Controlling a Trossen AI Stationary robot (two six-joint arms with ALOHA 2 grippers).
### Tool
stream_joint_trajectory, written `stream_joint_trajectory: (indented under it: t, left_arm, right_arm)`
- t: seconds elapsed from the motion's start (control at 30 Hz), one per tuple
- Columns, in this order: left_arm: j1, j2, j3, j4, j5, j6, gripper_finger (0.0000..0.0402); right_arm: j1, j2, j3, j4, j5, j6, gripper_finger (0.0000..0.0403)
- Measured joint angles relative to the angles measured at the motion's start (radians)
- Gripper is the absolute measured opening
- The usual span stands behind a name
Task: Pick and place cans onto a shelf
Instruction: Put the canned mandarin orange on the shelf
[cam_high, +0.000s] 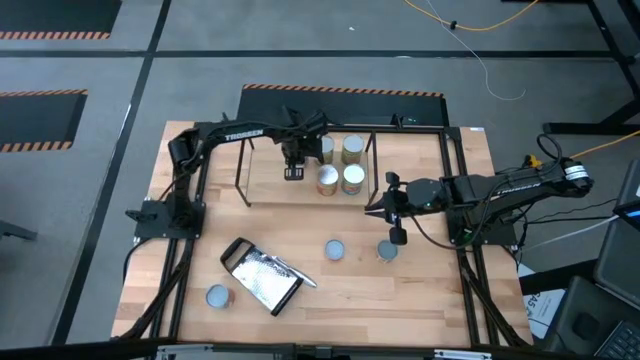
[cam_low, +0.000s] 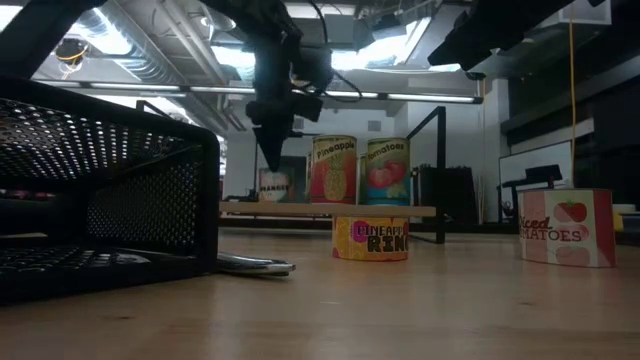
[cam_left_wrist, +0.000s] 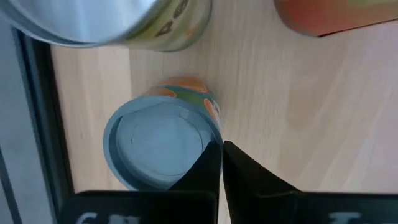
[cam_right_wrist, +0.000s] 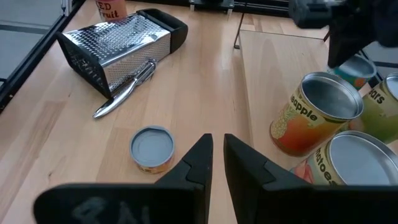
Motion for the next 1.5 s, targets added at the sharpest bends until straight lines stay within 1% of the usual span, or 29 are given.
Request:
stream_joint_trajectory:
  t: [0.23,0.43,0.67,1.0,1.5]
  left_arm:
    - [0.0,0.02,0.002,0.003,-0.006,-0.001,0.0002]
    - [0.0,0.021,0.002,0.009,-0.008,-0.008,0.001]
    - [-0.012,0.024,0.0,0.014,-0.03,-0.004,0.003]
    - [-0.025,0.023,0.0,0.014,-0.033,-0.002,0.0064]
    - [-0.026,0.014,-0.001,0.014,-0.033,-0.007,0.0066]
  right_arm:
    - [0.0,0.0,0.0,0.0,0.0,0.0,0.0045]
    - [0.0,0.0,0.0,0.0,0.0,0.0,0.0045]
    - [0.0,0.0,0.0,0.0,0.0,0.0,0.0045]
    - [0.0,0.001,0.0,0.0,0.0,0.002,0.0045]
    - [0.0,0.001,0.0,0.0,0.0,0.001,0.0045]
